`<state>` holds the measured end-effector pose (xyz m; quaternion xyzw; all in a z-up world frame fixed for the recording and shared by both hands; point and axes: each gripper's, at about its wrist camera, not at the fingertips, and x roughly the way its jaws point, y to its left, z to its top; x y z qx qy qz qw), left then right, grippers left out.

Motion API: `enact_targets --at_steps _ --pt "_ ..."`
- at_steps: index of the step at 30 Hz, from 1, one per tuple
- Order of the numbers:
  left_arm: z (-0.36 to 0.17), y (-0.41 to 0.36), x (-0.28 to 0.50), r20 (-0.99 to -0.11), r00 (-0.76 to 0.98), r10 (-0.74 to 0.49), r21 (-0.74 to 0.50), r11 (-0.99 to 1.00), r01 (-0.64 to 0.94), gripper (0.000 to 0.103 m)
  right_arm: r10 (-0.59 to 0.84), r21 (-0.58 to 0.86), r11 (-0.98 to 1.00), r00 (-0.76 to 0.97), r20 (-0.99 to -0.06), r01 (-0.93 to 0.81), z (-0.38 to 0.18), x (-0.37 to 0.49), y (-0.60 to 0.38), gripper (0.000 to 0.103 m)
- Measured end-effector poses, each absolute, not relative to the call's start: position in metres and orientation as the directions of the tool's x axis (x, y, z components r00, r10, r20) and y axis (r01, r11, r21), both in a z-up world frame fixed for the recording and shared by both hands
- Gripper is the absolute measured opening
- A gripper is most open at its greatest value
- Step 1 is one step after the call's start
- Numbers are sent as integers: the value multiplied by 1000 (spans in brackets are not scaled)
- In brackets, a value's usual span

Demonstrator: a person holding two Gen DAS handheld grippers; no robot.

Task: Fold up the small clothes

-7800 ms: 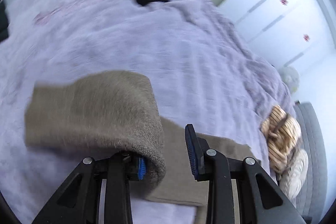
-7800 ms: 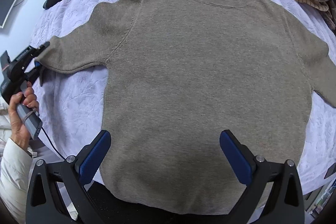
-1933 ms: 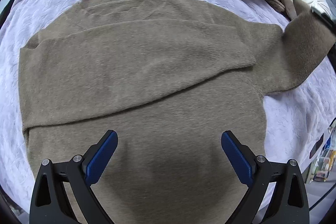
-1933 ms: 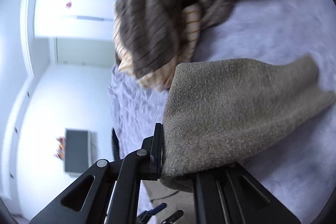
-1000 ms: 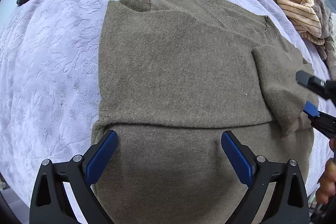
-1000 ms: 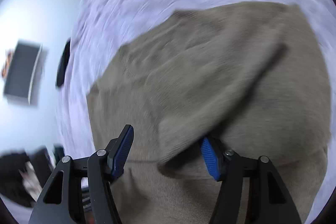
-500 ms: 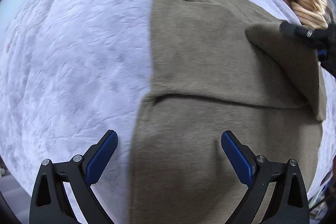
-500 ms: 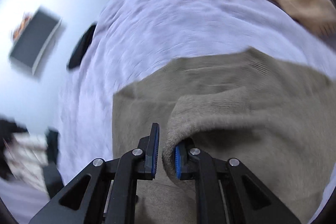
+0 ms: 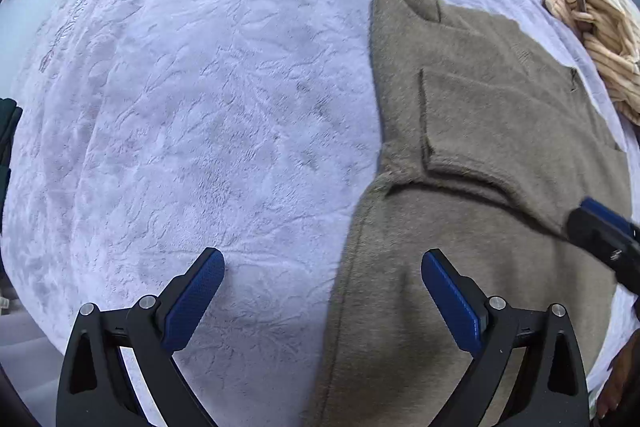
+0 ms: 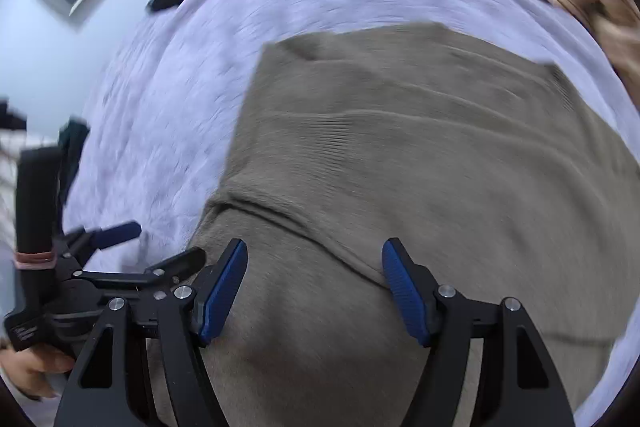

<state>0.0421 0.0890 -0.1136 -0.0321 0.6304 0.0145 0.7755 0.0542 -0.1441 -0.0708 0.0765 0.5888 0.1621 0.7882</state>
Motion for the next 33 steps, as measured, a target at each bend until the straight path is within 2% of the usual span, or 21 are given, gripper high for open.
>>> enact_targets --at_steps 3,5,8,10,14,15,16,17,18,21,23,27,30,33 --pt "-107 81 52 -973 227 -35 -44 998 -33 99 358 399 913 299 -884 87 -67 51 -217 73" --pt "-105 71 60 -971 236 -48 -50 999 -1 99 361 463 828 333 -871 314 -80 38 -280 74" --pt "-106 54 77 -967 247 -59 -51 998 41 99 349 496 688 357 -866 530 -96 10 -353 72" --pt "-106 39 89 -963 259 -72 -58 997 60 99 360 537 575 399 -843 617 -106 -8 -390 61" --pt "-111 -4 121 -966 247 -75 -60 996 68 99 402 601 437 453 -796 669 -130 -14 -411 54" --pt "-113 -11 126 -967 244 -69 -53 996 70 99 407 616 402 470 -783 678 -134 -13 -416 46" --pt "-116 -15 131 -968 244 -56 -40 997 73 99 409 631 382 488 -771 676 -135 -10 -415 27" --pt "-118 -18 134 -968 246 -41 -23 997 78 99 410 647 367 508 -757 668 -134 -7 -414 18" --pt "-120 -20 135 -968 249 -30 -10 997 81 100 407 667 361 534 -742 652 -128 -5 -417 13" --pt "-139 -29 145 -975 221 6 27 995 93 100 377 682 420 569 -731 599 -110 -2 -422 12" --pt "-147 -24 143 -979 205 -20 -3 997 79 101 364 654 465 545 -756 597 -108 0 -429 12" --pt "-144 -23 142 -979 203 -19 -2 997 80 102 389 626 440 492 -779 644 -144 -10 -442 8" --pt "-137 -18 141 -978 207 -12 6 997 83 102 423 658 373 511 -748 655 -152 -19 -443 13" --pt "-125 -1 139 -972 234 10 26 997 67 102 418 625 442 469 -778 643 -132 -25 -444 15"
